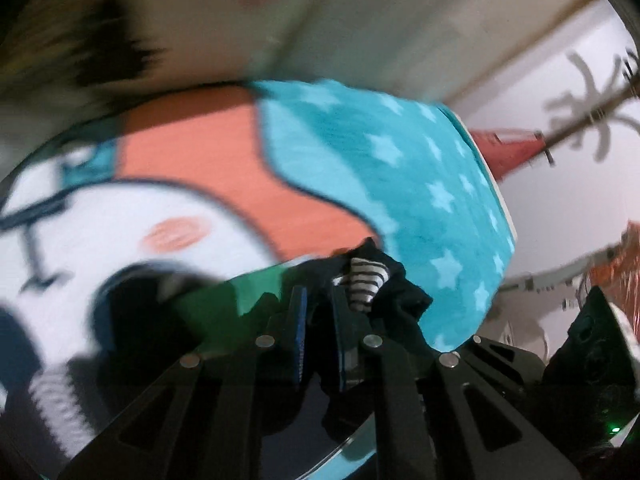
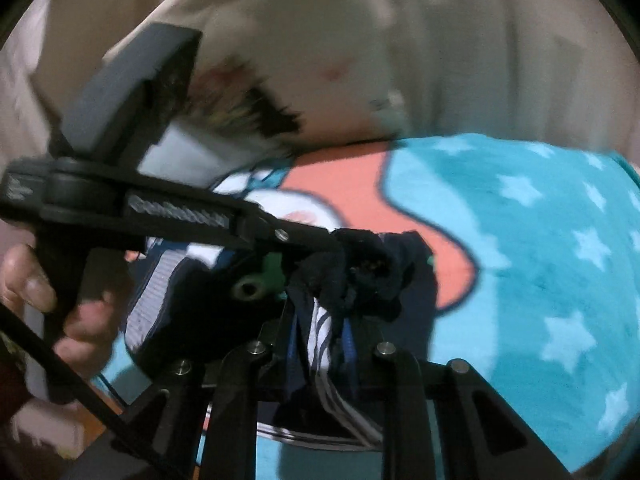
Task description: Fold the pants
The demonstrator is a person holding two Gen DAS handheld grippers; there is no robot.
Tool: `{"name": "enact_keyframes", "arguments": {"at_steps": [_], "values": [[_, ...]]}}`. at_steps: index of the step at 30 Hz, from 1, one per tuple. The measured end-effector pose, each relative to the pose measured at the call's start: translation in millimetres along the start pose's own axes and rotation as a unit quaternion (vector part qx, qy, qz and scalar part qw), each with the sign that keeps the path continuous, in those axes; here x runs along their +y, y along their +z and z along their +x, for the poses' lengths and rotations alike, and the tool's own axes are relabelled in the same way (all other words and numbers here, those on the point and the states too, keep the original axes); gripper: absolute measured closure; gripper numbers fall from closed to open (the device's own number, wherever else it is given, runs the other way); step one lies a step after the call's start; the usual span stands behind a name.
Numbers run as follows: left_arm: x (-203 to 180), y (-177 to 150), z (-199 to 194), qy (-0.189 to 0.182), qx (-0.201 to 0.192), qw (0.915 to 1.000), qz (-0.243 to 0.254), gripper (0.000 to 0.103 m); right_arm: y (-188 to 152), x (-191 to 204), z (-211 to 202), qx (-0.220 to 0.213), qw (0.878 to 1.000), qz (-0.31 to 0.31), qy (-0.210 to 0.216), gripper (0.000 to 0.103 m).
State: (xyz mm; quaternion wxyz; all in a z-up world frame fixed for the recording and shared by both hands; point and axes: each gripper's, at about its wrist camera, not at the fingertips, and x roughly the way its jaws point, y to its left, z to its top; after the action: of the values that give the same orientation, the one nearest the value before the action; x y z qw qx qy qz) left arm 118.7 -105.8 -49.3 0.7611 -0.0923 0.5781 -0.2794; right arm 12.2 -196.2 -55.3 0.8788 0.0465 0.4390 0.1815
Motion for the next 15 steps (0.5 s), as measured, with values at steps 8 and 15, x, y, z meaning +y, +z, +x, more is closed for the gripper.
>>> {"name": "enact_keyframes", "arguments": {"at_steps": [8, 15], "values": [[74, -46, -75, 0.033, -0.068, 0.9925, -0.096, 0.088, -16, 42, 42, 0.038, 0.998, -0.046, -0.007, 0.046], [115, -88, -121, 0.035, -0.106, 0.9814, -0.156, 0.079, 3, 51, -12, 0.005, 0.999, -0.040, 0.022, 0.037]]}}
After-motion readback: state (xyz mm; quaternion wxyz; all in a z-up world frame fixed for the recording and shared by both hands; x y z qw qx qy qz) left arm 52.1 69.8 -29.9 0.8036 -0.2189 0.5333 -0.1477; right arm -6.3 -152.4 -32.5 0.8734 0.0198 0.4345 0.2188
